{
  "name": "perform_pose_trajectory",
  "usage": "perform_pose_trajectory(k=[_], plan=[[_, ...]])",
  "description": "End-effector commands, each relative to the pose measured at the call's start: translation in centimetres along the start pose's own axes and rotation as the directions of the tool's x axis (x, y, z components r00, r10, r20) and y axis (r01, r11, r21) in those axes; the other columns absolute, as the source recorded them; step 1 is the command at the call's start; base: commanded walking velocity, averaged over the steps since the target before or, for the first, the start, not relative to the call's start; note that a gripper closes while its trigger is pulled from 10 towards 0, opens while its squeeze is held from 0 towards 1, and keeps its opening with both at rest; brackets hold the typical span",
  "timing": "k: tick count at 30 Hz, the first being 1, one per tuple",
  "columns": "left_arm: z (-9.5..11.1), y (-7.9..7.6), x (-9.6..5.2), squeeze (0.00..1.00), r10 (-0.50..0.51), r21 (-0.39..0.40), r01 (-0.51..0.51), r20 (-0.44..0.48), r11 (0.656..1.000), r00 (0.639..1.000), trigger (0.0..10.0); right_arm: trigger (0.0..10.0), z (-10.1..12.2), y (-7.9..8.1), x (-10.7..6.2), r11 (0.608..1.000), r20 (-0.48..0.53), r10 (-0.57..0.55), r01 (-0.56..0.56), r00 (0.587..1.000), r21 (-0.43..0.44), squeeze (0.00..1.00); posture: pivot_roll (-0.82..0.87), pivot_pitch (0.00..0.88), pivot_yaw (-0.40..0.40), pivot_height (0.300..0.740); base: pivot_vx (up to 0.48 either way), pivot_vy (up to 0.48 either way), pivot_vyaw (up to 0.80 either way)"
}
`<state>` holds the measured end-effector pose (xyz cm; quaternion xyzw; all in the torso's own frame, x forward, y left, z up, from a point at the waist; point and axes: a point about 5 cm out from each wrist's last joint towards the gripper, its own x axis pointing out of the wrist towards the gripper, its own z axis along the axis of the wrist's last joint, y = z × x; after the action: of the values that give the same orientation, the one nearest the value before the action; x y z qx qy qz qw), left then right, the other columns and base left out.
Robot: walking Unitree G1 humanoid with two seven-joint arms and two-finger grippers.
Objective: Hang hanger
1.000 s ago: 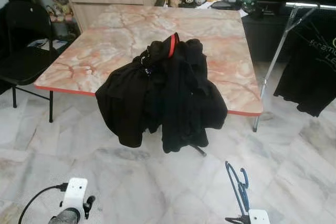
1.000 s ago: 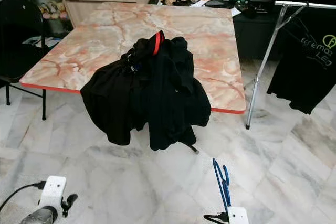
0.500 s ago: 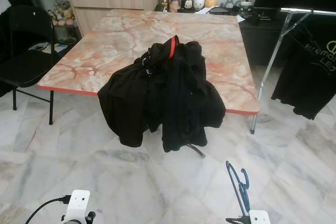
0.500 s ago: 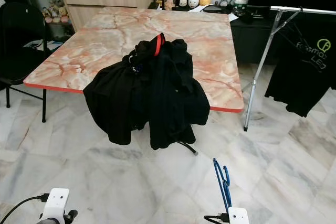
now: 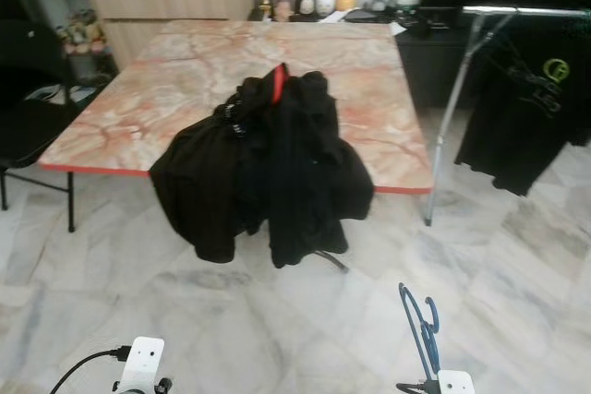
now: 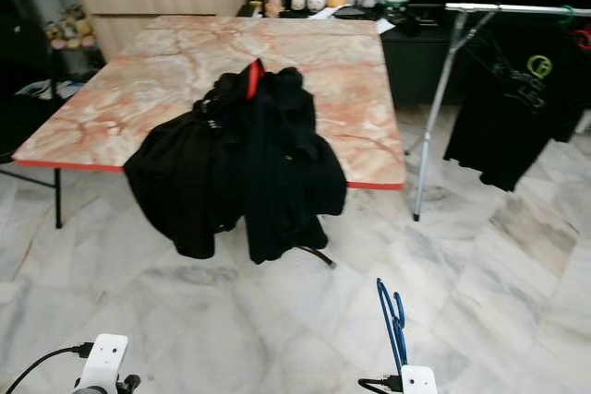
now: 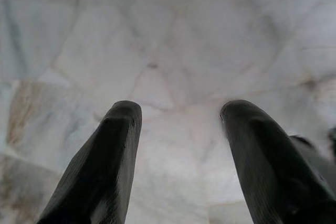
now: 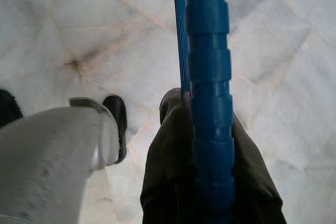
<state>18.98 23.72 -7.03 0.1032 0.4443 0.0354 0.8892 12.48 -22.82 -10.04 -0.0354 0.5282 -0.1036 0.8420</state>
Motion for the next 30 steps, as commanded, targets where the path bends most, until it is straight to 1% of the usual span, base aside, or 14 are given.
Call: perform_pose_trajectory(k=[1,5,14,16,21,30], plan=[[-0.66,0.1,-0.11,0.0,-0.01,0.023,0.01,-0.023,1.0,1.0,10.0,10.0,0.24,0.14,0.03,1.0,0.008,0.007,-0.007,1.0,0.008,0.0,-0.11,0.0,0.012,0.74,0.0,-0.379,-0.8],[-0.84,0.18,-0.15,0.0,-0.007,0.024,0.008,-0.028,1.0,1.0,10.0,10.0,0.14,0.18,0.02,1.0,0.004,0.009,-0.009,1.0,-0.001,0.0,-0.12,0.0,0.017,0.74,0.0,-0.379,-0.8],[-1.14,0.34,-0.24,0.0,-0.016,0.018,0.016,-0.033,1.0,0.999,10.0,10.0,0.12,0.36,-0.02,1.0,0.022,0.017,-0.017,1.0,0.011,0.0,-0.11,0.0,0.027,0.74,0.0,-0.378,0.0],[-1.11,0.29,-0.24,0.0,-0.015,0.001,0.015,-0.027,1.0,1.0,10.0,10.0,0.1,0.38,-0.02,1.0,0.021,0.018,-0.018,1.0,0.013,0.0,-0.11,0.0,0.027,0.74,0.0,-0.371,0.0],[-0.95,-0.01,-0.19,0.0,-0.029,0.009,0.029,-0.023,1.0,0.999,10.0,10.0,0.12,0.4,-0.02,1.0,0.022,0.019,-0.019,1.0,0.022,0.0,-0.11,0.0,0.028,0.74,0.0,-0.367,0.0],[-0.61,-0.06,-0.12,0.0,-0.023,0.007,0.023,-0.012,1.0,1.0,10.0,10.0,0.28,0.37,0.01,1.0,0.024,0.019,-0.019,1.0,0.013,0.0,-0.11,0.0,0.025,0.74,0.0,-0.358,0.0]])
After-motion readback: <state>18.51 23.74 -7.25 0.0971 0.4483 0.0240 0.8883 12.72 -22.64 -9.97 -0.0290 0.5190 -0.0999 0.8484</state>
